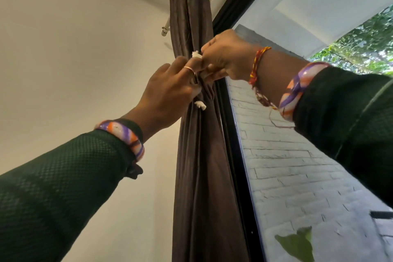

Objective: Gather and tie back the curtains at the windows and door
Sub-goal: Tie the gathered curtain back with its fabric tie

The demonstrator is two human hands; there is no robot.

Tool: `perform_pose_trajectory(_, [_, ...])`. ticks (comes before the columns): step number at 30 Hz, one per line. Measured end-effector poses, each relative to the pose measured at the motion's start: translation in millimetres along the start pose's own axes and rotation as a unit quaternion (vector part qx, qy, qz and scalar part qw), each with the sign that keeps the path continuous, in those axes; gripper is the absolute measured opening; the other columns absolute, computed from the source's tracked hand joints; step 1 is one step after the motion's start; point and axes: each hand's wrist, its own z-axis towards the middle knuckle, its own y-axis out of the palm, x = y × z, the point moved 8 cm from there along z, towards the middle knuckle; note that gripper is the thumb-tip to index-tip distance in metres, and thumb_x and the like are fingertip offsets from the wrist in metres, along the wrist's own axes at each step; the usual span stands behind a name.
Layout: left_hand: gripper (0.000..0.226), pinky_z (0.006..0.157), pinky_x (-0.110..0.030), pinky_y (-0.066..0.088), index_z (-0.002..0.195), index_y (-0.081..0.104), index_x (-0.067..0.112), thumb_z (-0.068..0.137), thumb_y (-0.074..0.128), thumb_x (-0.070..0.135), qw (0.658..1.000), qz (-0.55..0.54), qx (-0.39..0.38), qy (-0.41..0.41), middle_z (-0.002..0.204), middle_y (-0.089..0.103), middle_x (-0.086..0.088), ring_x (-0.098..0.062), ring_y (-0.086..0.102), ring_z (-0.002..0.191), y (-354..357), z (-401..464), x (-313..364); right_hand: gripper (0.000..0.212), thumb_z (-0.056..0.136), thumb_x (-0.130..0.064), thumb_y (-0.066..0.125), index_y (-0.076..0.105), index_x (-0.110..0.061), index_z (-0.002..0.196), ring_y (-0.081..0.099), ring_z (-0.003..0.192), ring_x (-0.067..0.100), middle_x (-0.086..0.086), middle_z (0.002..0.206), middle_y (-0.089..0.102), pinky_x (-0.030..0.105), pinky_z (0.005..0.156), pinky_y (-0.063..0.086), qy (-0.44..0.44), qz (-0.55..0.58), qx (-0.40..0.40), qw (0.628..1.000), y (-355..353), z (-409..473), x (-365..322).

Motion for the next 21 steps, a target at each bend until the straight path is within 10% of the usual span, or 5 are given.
perform_pose_trajectory(5, [0.015, 0.056, -0.031, 0.047, 0.077, 0.07, 0.01, 0.073, 0.057, 0.004, 0.993, 0.044, -0.03, 0.104, 0.123, 0.06, -0.015, -0.031, 0.062, 0.097, 4, -4, 15, 0.013, 0.081, -0.009, 0.064, 0.055, -0.011, 0.072, 0.053, 0.072, 0.014, 0.001, 0.072, 0.057, 0.034, 0.081, 0.044, 0.061, -0.033, -0.032, 0.997, 0, -9, 7])
perform_pose_trajectory(16, [0.015, 0.056, -0.028, 0.05, 0.087, 0.072, 0.013, 0.076, 0.062, 0.01, 0.991, 0.075, -0.03, 0.107, 0.08, 0.072, -0.006, -0.025, 0.066, 0.071, 9, 7, 11, 0.014, 0.087, -0.026, 0.061, 0.059, -0.013, 0.083, 0.056, 0.083, 0.014, 0.0, 0.081, 0.058, 0.037, 0.095, 0.046, 0.034, -0.023, -0.109, 0.993, 16, -7, 17])
perform_pose_trajectory(21, [0.014, 0.052, -0.026, 0.036, 0.096, 0.065, 0.007, 0.085, 0.057, 0.013, 0.991, -0.07, -0.053, -0.097, 0.08, 0.063, -0.011, -0.025, 0.054, 0.066, 7, 7, -18, 0.037, 0.082, -0.043, 0.063, 0.06, -0.017, 0.108, 0.056, 0.106, 0.017, 0.001, 0.109, 0.062, 0.042, 0.091, 0.048, -0.058, -0.051, -0.129, 0.989, 20, -21, 13])
